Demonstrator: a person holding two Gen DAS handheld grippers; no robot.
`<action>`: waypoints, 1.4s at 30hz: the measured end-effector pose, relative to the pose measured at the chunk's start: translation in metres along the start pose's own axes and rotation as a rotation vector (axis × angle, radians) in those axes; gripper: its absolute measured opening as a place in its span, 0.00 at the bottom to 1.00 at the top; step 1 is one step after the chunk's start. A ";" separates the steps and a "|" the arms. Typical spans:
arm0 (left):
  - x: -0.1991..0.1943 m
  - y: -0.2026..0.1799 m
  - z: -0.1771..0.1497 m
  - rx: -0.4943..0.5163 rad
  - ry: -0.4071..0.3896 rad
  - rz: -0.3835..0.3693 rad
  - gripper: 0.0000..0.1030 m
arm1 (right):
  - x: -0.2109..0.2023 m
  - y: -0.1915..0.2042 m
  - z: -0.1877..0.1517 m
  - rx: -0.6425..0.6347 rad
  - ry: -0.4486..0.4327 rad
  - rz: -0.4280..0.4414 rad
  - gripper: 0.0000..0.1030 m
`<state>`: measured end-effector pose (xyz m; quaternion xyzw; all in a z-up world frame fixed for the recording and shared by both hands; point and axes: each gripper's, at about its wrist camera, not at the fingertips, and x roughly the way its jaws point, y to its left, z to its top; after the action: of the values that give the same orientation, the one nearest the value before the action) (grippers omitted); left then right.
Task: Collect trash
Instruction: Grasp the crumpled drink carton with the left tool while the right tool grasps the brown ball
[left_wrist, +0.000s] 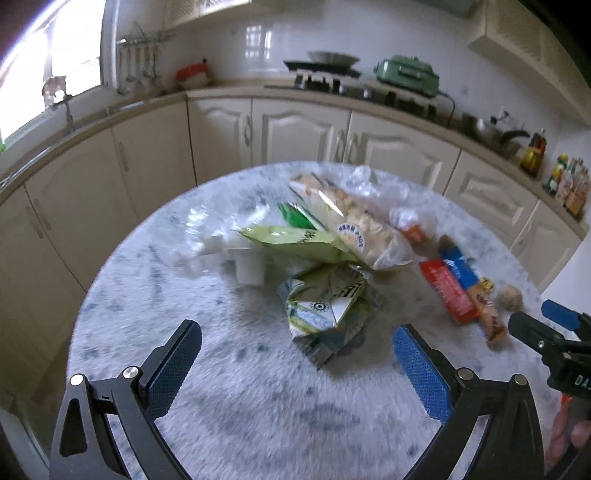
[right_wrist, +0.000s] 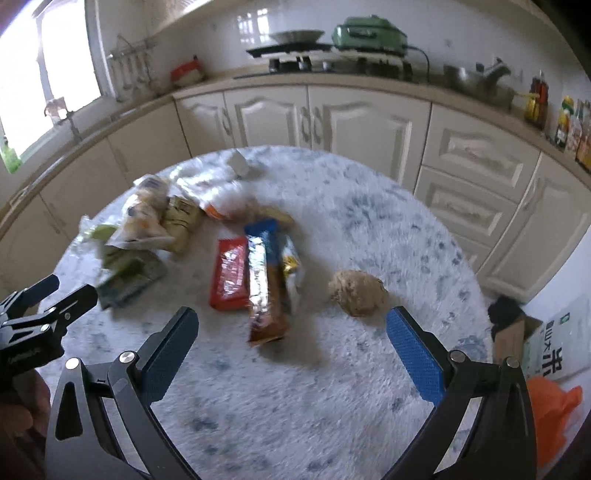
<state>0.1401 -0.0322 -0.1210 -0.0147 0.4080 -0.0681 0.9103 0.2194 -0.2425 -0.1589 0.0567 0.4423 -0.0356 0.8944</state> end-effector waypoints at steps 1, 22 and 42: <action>0.010 -0.002 0.006 0.005 0.012 0.004 0.99 | 0.005 -0.001 0.001 -0.001 0.010 0.012 0.94; 0.105 -0.026 0.070 0.058 0.062 -0.041 0.64 | 0.038 -0.038 0.015 0.015 0.057 -0.035 0.47; 0.067 -0.010 0.013 0.012 0.018 -0.112 0.53 | -0.004 -0.041 -0.011 0.048 -0.008 0.045 0.45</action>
<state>0.1930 -0.0520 -0.1609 -0.0312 0.4145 -0.1216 0.9014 0.2040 -0.2819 -0.1648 0.0877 0.4361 -0.0263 0.8952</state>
